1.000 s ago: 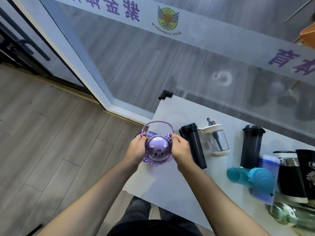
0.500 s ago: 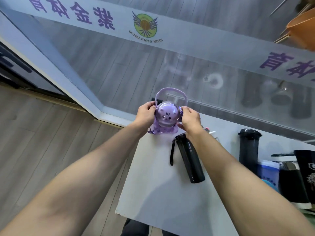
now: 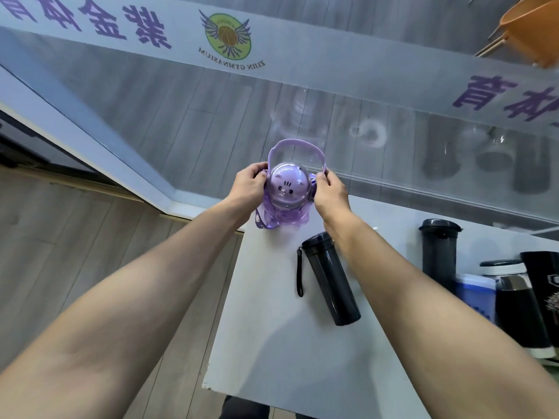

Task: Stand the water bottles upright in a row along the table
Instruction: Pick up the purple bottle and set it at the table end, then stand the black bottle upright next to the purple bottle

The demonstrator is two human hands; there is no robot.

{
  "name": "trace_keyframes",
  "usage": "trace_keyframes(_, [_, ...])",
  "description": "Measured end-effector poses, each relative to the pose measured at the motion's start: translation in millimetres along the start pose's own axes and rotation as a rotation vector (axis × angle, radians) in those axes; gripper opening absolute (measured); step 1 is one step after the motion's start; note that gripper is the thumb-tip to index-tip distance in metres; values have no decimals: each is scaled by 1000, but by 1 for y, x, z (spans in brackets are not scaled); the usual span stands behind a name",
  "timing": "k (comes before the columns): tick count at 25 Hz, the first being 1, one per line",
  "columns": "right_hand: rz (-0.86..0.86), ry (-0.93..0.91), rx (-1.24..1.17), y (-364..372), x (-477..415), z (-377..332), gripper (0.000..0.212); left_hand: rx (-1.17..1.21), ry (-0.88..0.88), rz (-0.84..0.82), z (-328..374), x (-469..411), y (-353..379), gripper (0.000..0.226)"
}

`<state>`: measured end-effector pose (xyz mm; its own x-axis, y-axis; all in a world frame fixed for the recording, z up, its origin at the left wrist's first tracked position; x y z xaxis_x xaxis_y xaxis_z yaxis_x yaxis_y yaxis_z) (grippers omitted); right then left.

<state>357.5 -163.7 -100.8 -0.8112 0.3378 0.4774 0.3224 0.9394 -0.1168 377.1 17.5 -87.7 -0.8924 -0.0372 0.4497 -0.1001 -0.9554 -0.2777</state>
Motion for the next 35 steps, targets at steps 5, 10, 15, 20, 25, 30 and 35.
trace_keyframes(5, [-15, -10, 33, -2, -1, 2, 34, -132, 25, 3, -3, 2, -5, 31])
trace_keyframes(10, [20, -57, 160, -18, 20, -9, 45, -613, 105, 90, 9, 24, -22, 38])
trace_keyframes(15, [-18, -191, 390, -48, 65, 4, 44, -805, 215, 68, -15, 66, -23, 39])
trace_keyframes(20, [-42, -272, 499, -73, 95, 40, 44, -979, 390, 37, -43, 107, 3, 41])
trace_keyframes(25, [-58, -273, 577, -92, 118, 63, 44, -1056, 397, -91, -65, 131, 47, 46])
trace_keyframes(30, [-82, -281, 575, -107, 131, 79, 48, -1051, 285, -114, -68, 123, 86, 69])
trace_keyframes(35, [-71, -281, 582, -130, 137, 79, 47, -976, 29, -115, -66, 101, 113, 90])
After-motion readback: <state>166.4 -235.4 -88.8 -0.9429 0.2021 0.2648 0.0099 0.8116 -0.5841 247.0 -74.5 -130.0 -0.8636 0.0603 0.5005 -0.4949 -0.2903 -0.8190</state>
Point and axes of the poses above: each hand's wrist, its own x-axis away from the middle knuckle, its own y-axis out of the palm, z = x × y, the point moved 4 cm from there along -x, towards the middle knuckle, and after that the axes turned 11 degrees about -x, right-handed, at the moved point
